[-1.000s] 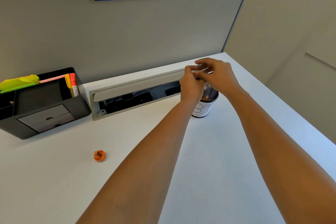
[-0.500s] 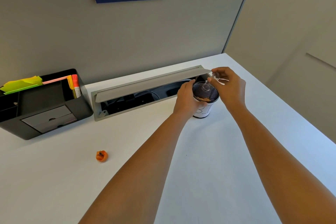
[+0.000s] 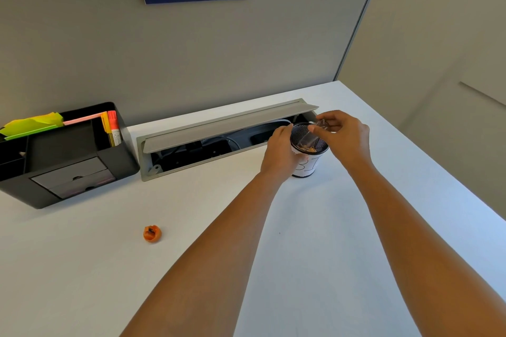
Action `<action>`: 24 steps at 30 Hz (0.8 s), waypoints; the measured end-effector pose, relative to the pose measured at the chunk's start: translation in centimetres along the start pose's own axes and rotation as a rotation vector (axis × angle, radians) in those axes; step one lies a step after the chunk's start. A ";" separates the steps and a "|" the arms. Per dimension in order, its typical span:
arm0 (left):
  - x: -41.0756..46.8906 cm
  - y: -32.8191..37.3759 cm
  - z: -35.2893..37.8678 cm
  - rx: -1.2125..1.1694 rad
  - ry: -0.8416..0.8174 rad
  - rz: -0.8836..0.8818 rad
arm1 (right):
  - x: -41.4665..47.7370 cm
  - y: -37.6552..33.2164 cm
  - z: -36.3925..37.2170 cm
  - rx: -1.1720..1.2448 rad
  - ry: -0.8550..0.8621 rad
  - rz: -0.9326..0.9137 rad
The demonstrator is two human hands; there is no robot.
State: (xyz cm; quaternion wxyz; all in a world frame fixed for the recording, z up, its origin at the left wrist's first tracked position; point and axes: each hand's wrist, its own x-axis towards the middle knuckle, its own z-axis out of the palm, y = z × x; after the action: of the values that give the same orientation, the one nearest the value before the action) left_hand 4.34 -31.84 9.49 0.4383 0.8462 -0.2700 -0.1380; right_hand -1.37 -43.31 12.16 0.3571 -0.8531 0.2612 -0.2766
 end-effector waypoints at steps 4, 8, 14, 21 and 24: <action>0.2 0.0 -0.3 -0.081 0.028 0.008 | 0.4 -0.6 0.1 -0.045 0.018 -0.025; 0.1 1.1 -1.1 -0.262 0.149 0.027 | 0.3 -2.3 0.5 0.016 0.007 -0.066; -0.3 1.3 -3.3 -0.487 0.221 -0.035 | -0.1 -5.5 1.9 0.134 -0.084 -0.093; -1.5 -2.2 -8.3 -1.001 0.191 -0.359 | -2.0 -7.4 5.0 0.425 -0.090 0.156; -2.5 -4.4 -10.8 -1.104 0.191 -0.339 | -4.3 -7.5 7.4 0.387 -0.242 0.219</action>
State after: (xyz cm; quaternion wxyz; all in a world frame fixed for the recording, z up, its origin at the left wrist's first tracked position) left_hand 8.88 -21.12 12.12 0.8085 0.5324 0.0217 -0.2496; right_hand 2.34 -32.54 12.25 0.5703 -0.7624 0.2493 -0.1770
